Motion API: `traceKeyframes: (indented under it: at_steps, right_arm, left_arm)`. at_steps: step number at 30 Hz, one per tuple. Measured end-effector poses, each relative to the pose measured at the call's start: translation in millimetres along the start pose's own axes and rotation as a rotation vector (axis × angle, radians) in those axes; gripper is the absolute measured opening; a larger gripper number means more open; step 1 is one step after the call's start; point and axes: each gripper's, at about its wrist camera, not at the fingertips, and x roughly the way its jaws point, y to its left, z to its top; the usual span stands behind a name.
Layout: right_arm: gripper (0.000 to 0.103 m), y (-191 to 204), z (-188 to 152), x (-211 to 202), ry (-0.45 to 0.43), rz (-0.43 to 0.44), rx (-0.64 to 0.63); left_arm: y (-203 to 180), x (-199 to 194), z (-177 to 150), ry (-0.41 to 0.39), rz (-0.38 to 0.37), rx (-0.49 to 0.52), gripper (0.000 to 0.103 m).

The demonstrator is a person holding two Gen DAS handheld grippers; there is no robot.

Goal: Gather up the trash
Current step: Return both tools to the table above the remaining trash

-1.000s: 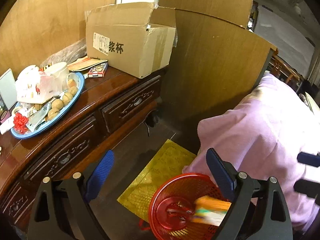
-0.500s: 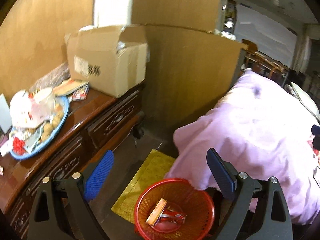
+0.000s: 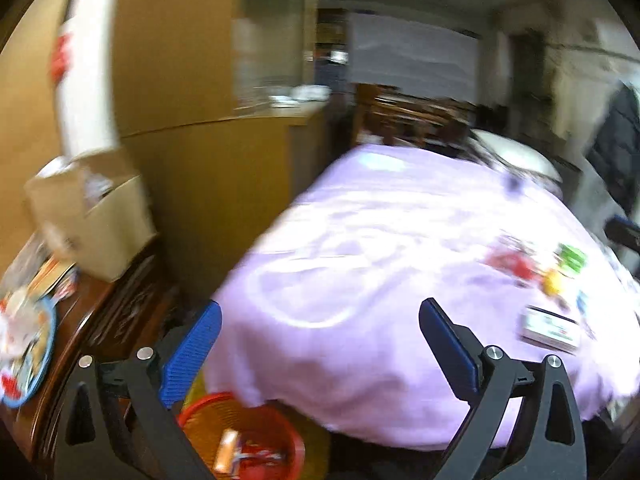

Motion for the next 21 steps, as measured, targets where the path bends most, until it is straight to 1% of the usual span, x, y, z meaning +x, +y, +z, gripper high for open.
traceKeyframes:
  at_steps: [3, 4, 6, 7, 9, 11, 13, 16, 18, 19, 21]
  right_arm:
    - [0.095, -37, -7, -14, -0.014, -0.061, 0.031]
    - [0.096, -56, -12, -19, -0.021, -0.088, 0.051]
    - [0.096, -77, -20, -24, -0.026, -0.122, 0.079]
    - [0.096, -90, -24, -27, -0.028, -0.14, 0.098]
    - [0.096, -109, -32, -31, -0.029, -0.155, 0.13]
    - [0.096, -126, -42, -34, -0.034, -0.164, 0.162]
    - [0.096, -142, -52, -37, -0.041, -0.181, 0.19]
    - [0.096, -155, -63, -38, -0.048, -0.204, 0.209]
    - [0.096, -163, -70, -39, -0.053, -0.216, 0.215]
    - [0.096, -165, -73, -40, -0.054, -0.221, 0.215]
    - [0.096, -171, -79, -40, -0.051, -0.236, 0.216]
  left_arm:
    - [-66, 14, 6, 0.046, -0.088, 0.102, 0.097]
    - [-80, 17, 6, 0.058, -0.109, 0.124, 0.097]
    - [-124, 29, 4, 0.103, -0.173, 0.187, 0.097]
    - [-137, 33, 3, 0.123, -0.197, 0.204, 0.097]
    - [-174, 43, -1, 0.177, -0.291, 0.245, 0.097]
    - [-202, 49, -10, 0.209, -0.359, 0.295, 0.097]
    - [-234, 54, -23, 0.233, -0.402, 0.374, 0.097]
    - [-278, 67, -46, 0.276, -0.418, 0.478, 0.097]
    - [-297, 80, -55, 0.318, -0.411, 0.514, 0.097]
    - [-303, 86, -60, 0.33, -0.398, 0.528, 0.097]
    - [-307, 94, -62, 0.314, -0.353, 0.551, 0.097]
